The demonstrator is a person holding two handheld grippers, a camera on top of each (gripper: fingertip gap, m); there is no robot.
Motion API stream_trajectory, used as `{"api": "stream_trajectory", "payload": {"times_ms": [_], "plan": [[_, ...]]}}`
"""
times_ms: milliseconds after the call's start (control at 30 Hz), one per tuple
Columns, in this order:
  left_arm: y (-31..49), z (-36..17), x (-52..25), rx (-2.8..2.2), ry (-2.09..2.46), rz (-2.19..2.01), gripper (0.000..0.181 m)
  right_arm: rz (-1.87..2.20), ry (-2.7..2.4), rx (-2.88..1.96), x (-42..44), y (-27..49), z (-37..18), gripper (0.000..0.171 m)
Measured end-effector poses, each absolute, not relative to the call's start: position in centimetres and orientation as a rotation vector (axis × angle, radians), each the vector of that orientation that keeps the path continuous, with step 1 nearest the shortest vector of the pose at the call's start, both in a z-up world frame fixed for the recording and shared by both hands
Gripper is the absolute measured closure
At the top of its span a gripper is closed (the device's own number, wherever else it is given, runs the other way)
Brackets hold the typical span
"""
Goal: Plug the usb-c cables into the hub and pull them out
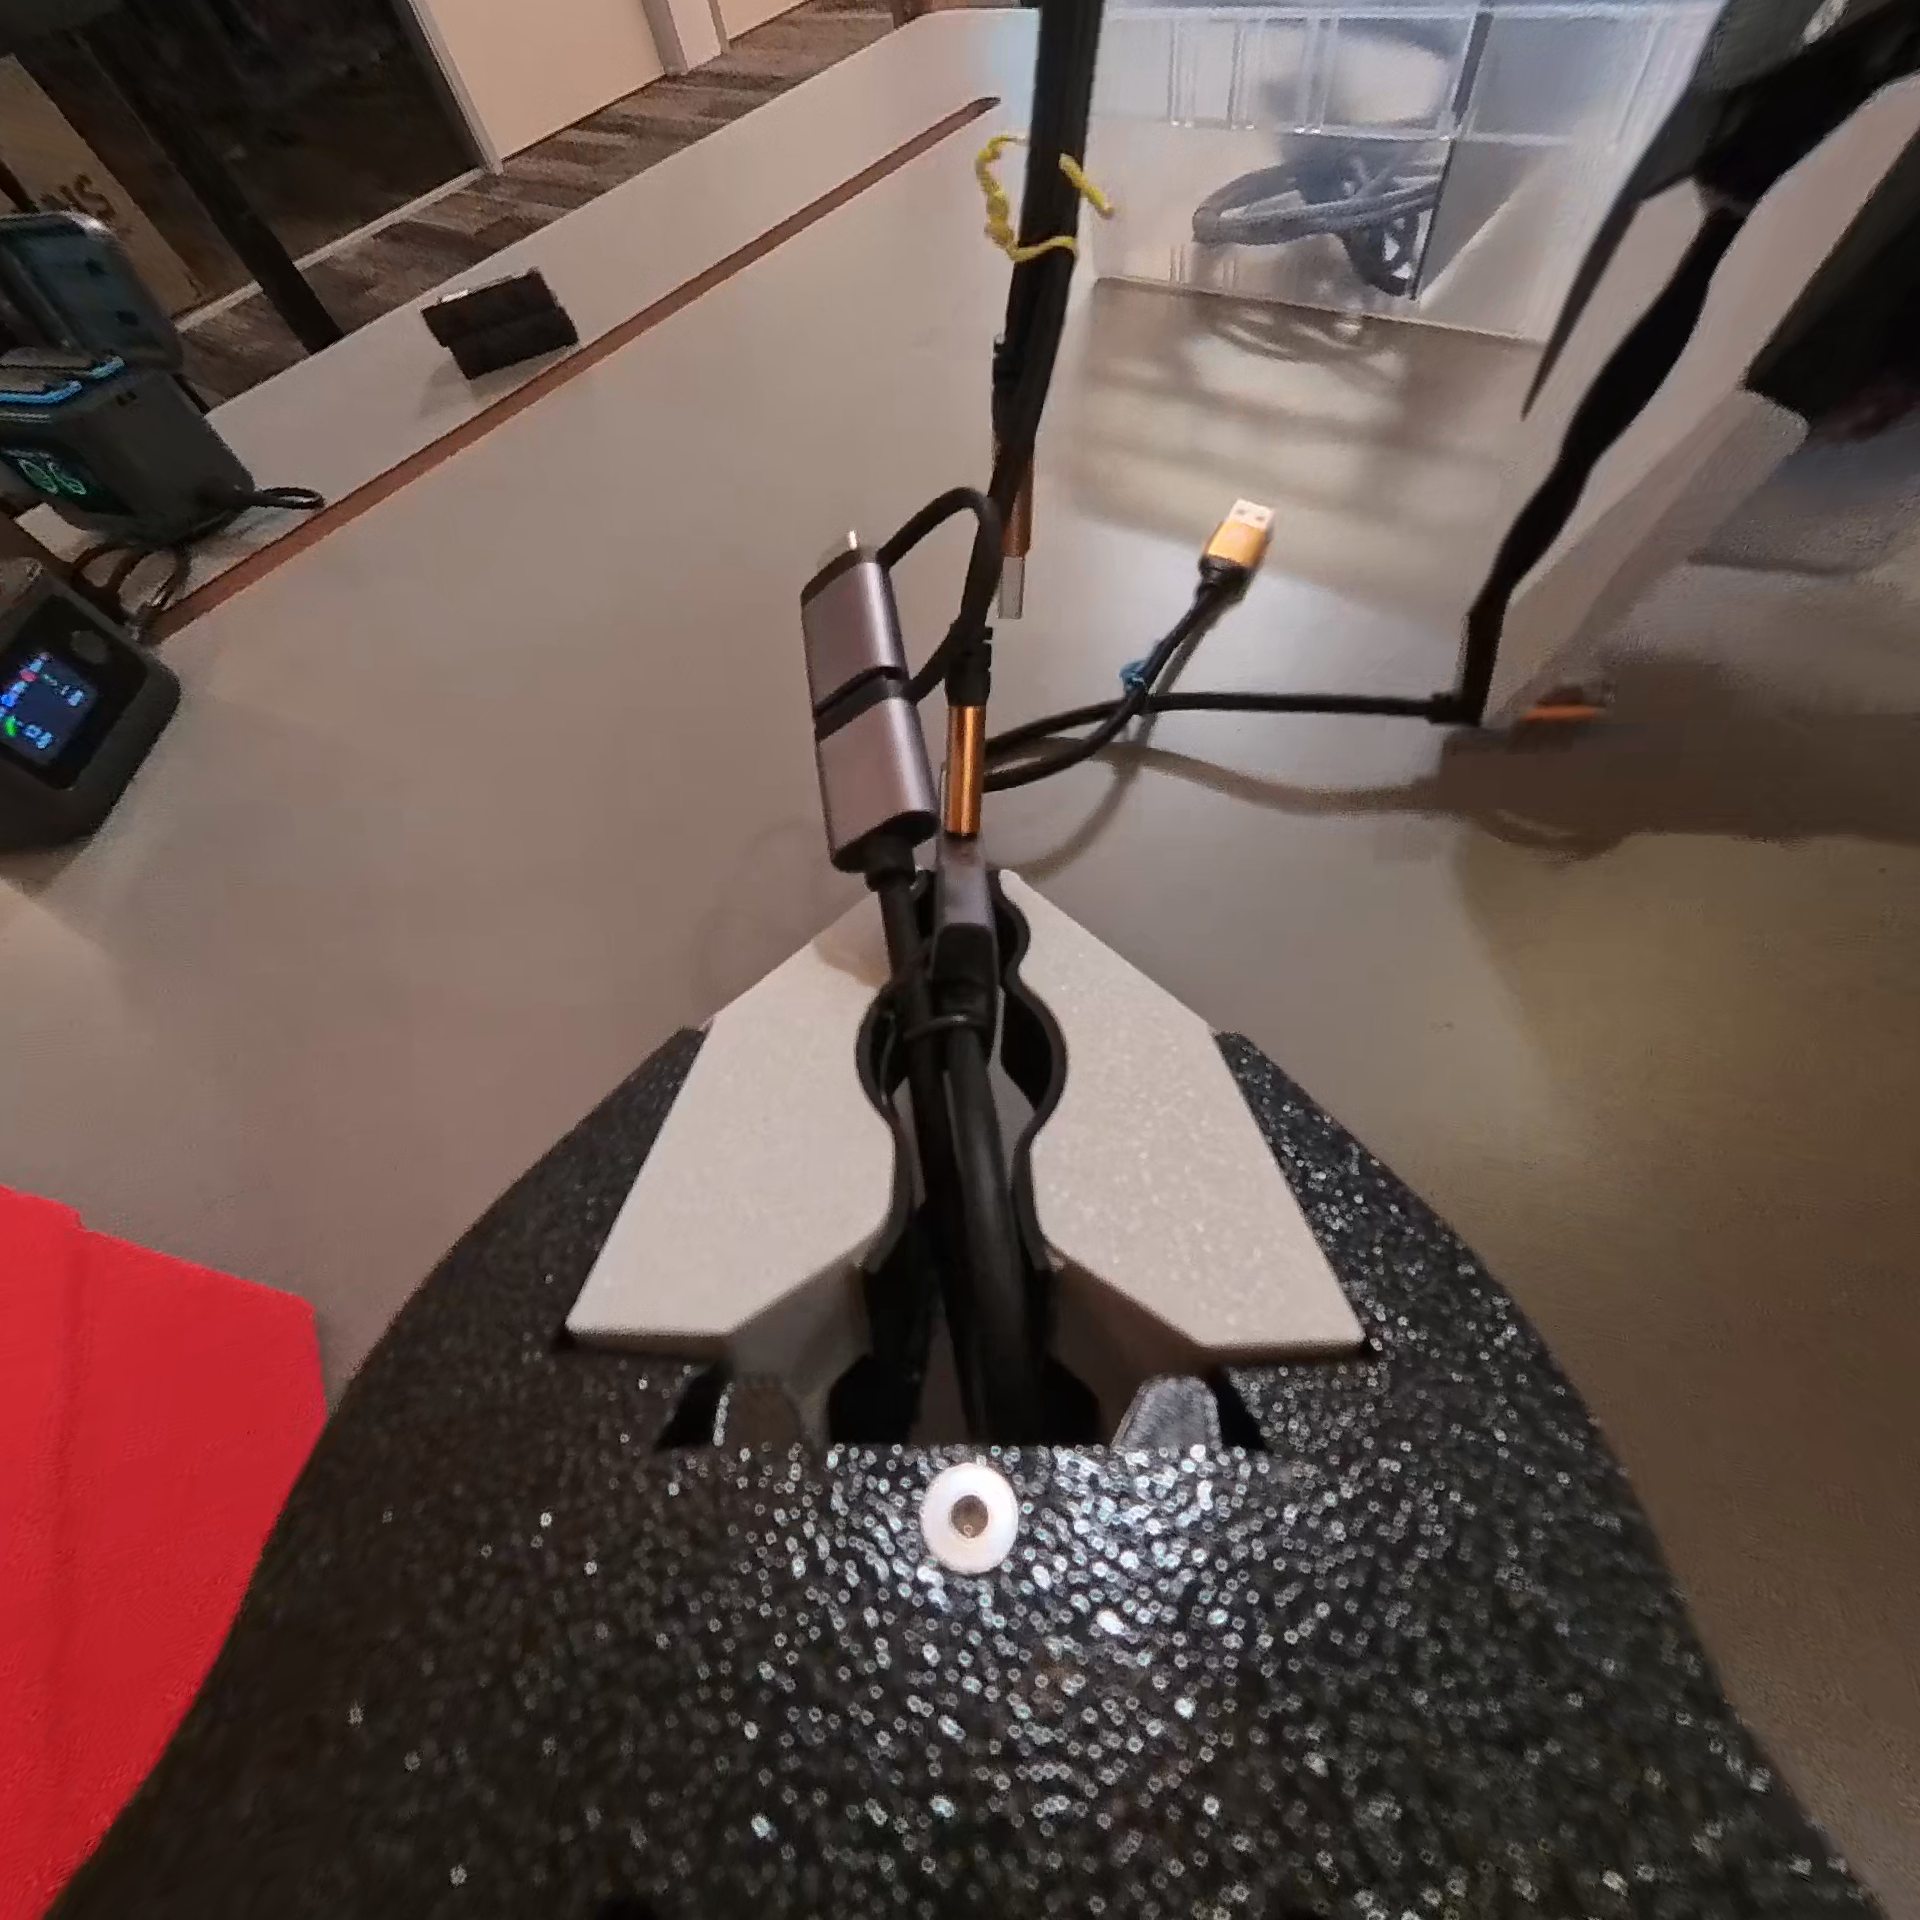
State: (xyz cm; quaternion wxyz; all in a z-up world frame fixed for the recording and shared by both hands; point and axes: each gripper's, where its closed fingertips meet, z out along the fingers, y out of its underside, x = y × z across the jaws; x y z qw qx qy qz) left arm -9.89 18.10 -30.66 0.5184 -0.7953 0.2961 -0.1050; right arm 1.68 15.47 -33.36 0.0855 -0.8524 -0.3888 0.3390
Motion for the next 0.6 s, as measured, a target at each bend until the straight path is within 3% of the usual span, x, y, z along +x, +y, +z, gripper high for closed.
{"api": "stream_trajectory", "payload": {"times_ms": [467,600], "plan": [[18.0,-30.7,-9.7,-1.896,0.736,-0.237,0.173,1.335,-1.109,-2.487,-3.1,13.3,-33.4,0.164],[17.9,-30.7,-9.7,-1.904,0.724,-0.268,0.173,1.656,-0.919,-2.344,-4.4,13.8,-31.2,0.165]]}}
